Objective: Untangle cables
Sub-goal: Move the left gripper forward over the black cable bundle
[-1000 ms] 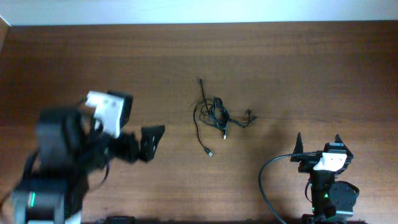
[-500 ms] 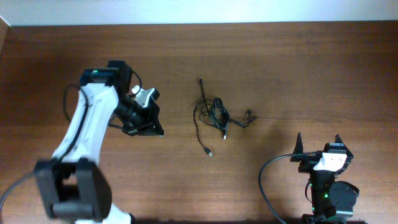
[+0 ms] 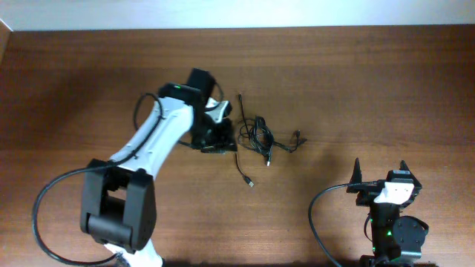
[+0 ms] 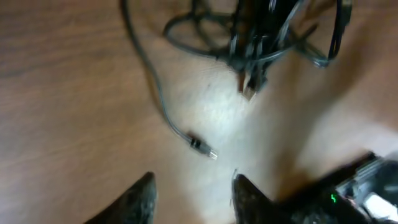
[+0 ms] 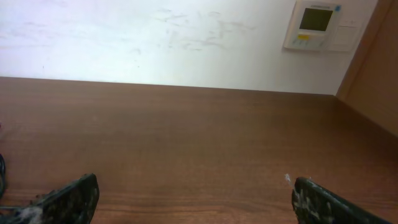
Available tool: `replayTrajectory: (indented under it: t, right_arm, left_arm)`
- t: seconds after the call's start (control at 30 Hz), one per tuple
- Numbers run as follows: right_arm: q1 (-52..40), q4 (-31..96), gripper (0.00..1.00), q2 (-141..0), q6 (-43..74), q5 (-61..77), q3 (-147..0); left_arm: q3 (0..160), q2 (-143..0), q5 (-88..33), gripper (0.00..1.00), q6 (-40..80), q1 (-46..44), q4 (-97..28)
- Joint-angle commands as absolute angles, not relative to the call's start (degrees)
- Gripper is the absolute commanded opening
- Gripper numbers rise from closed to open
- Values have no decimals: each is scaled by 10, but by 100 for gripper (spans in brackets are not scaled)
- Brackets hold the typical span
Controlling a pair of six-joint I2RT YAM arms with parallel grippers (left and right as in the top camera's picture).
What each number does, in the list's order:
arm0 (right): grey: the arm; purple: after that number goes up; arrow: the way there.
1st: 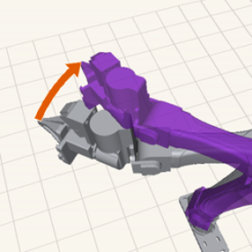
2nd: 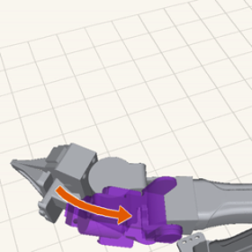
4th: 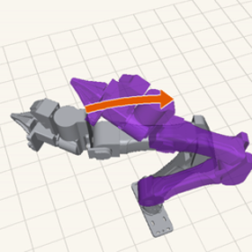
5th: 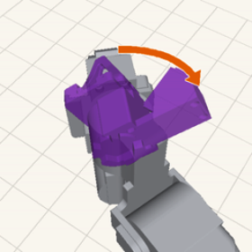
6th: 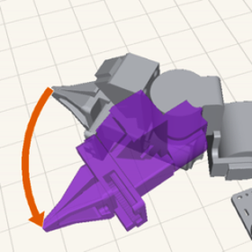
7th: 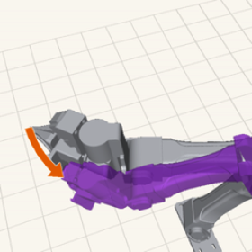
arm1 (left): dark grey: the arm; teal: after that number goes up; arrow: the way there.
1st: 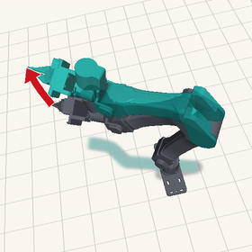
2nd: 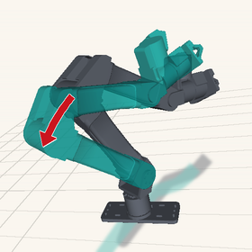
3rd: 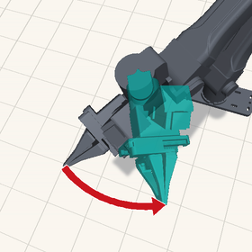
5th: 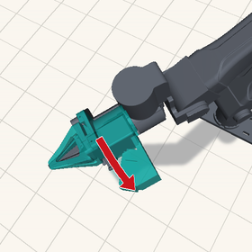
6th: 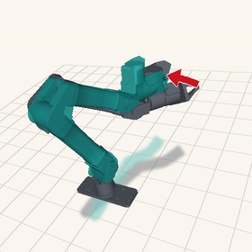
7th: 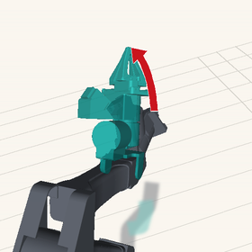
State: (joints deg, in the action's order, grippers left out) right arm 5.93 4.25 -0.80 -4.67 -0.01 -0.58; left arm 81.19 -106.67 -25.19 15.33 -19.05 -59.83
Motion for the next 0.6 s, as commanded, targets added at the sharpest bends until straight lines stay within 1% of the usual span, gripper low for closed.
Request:
replayTrajectory:
  t: [0.0,0.07,0.1,0.17,0.27,0.3,0.33,0.4,0.43,0.57]
  right_arm:
    - [56,46,98,-4,-43,-5,-3]
    - [56,46,99,-4,-43,-5,-3]
    - [56,46,99,-4,-43,-5,-3]
    - [56,46,99,-4,-43,-5,-3]
    - [56,46,99,-4,-43,-5,-3]
    - [56,46,99,-4,-43,-5,-3]
    - [56,46,99,-4,-43,-5,-3]
    - [56,46,99,-4,-43,-5,-3]
    - [56,46,99,-4,-43,-5,-3]
    - [56,46,99,-4,-43,-5,-3]
  left_arm:
    - [815,-1068,-194,60,243,-235,-544]
    - [815,-1068,-180,80,244,-258,-506]
    - [815,-1069,-165,93,244,-267,-492]
    - [815,-1071,-137,96,249,-285,-471]
    - [815,-1079,-93,90,279,-315,-448]
    - [815,-1086,-82,84,280,-325,-439]
    - [815,-1091,-72,71,280,-334,-430]
    - [815,-1101,-48,52,280,-347,-424]
    - [815,-1105,-35,47,280,-350,-422]
    - [815,-1126,7,37,280,-353,-410]
